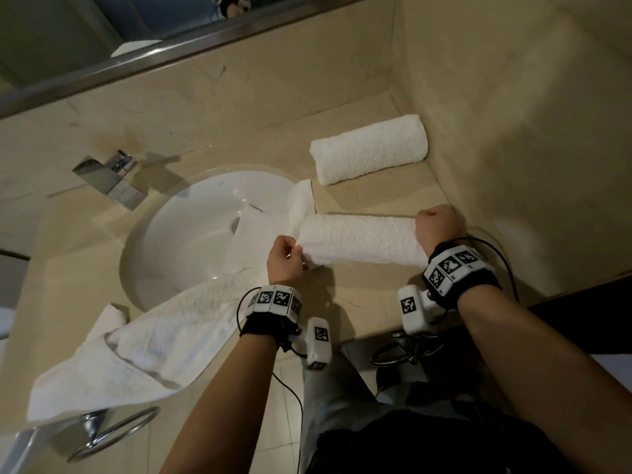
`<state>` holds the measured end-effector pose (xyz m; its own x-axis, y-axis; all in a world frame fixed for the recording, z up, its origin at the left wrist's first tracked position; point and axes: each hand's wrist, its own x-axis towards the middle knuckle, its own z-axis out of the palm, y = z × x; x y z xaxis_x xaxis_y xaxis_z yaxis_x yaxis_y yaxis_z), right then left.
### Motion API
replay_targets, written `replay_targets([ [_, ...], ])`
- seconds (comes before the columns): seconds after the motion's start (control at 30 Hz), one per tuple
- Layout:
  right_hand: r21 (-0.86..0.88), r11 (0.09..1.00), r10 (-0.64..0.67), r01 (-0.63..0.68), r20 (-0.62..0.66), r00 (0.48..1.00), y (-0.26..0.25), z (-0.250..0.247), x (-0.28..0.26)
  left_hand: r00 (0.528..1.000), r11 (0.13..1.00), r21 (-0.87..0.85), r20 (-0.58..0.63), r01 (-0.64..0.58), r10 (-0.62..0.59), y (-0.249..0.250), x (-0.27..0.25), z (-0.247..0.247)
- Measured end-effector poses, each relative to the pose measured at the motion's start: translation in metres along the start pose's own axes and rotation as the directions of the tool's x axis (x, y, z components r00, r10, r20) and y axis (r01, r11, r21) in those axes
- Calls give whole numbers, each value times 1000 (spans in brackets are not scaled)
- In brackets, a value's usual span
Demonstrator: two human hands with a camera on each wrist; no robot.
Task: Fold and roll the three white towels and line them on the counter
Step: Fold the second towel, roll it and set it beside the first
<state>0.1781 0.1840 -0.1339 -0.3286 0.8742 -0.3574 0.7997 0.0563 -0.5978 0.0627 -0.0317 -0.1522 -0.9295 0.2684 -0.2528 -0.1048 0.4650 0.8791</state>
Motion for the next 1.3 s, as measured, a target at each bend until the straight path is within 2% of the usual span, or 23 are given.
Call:
replay_targets([
  [0.1, 18, 1000, -11, 12, -17, 1000, 1, 1, -3, 999, 998, 48, 16, -49, 48, 10, 1, -4],
  [0.2, 7, 1000, -30, 30, -47, 998, 2, 2, -7, 985, 976, 138, -22, -166, 171, 20, 0, -4],
  [0.3, 12, 999, -35, 36, -64, 997, 2, 3, -7, 980, 949, 263, -44, -177, 195, 21, 5, -1],
  [0.37, 21, 999, -41, 42, -68, 997, 3, 4, -7, 986, 964, 238, -83, -121, 144, 22, 10, 2],
  [0.43, 36, 998, -43, 46, -77, 996, 3, 3, -6, 996, 981, 193, -87, -10, 27, 19, 17, 6],
  [0.5, 64, 997, -41, 45, -69, 997, 4, 5, -4, 994, 982, 155, -33, 105, -101, 18, 24, 7],
  [0.57, 156, 987, -21, 27, -42, 999, 6, 9, 0, 990, 978, 159, 17, 134, -139, 17, 27, 6],
  [0.63, 328, 945, -10, 6, 8, 1000, 10, 10, 2, 998, 966, 256, 38, 39, -50, 20, 25, 0],
  [0.7, 505, 863, -41, 16, 38, 998, 15, 10, -4, 994, 919, 382, 66, -102, 83, 21, 23, -7],
  [0.77, 583, 803, -127, 122, -33, 991, 21, 9, -15, 982, 880, 438, 106, -185, 154, 21, 22, -9],
  [0.8, 571, 794, -200, 208, -77, 977, 24, 11, -19, 981, 876, 443, 118, -190, 153, 22, 23, -8],
  [0.87, 435, 833, -339, 343, -89, 937, 29, 16, -24, 984, 883, 437, 124, -172, 130, 26, 27, -6],
  [0.93, 279, 882, -367, 379, -97, 925, 30, 21, -20, 987, 894, 424, 121, -144, 101, 33, 29, -2],
  [1.03, 197, 921, -318, 336, -115, 941, 15, 16, -10, 988, 913, 377, 75, -157, 139, 40, 33, 8],
  [1.07, 163, 939, -293, 304, -88, 952, 8, 14, -3, 986, 936, 314, 102, -157, 131, 35, 36, 11],
  [1.1, 120, 958, -259, 262, -45, 965, 1, 11, 4, 979, 953, 249, 152, -171, 137, 32, 38, 12],
  [1.13, 81, 972, -221, 220, 2, 975, -4, 9, 10, 968, 967, 216, 236, -135, 83, 27, 38, 10],
  [1.2, 48, 984, -172, 170, 64, 983, -12, 7, 22, 906, 937, 290, 420, -196, 59, 33, 32, 13],
  [1.23, 48, 986, -166, 162, 75, 983, -13, 7, 26, 900, 933, 267, 421, -241, 112, 29, 35, 13],
  [1.27, 43, 987, -158, 155, 80, 984, -13, 7, 27, 935, 991, 46, 340, -125, 103, 26, 36, 12],
  [1.3, 32, 989, -147, 144, 85, 986, -12, 7, 28, 957, 992, -115, 290, 50, -14, 18, 42, 12],
])
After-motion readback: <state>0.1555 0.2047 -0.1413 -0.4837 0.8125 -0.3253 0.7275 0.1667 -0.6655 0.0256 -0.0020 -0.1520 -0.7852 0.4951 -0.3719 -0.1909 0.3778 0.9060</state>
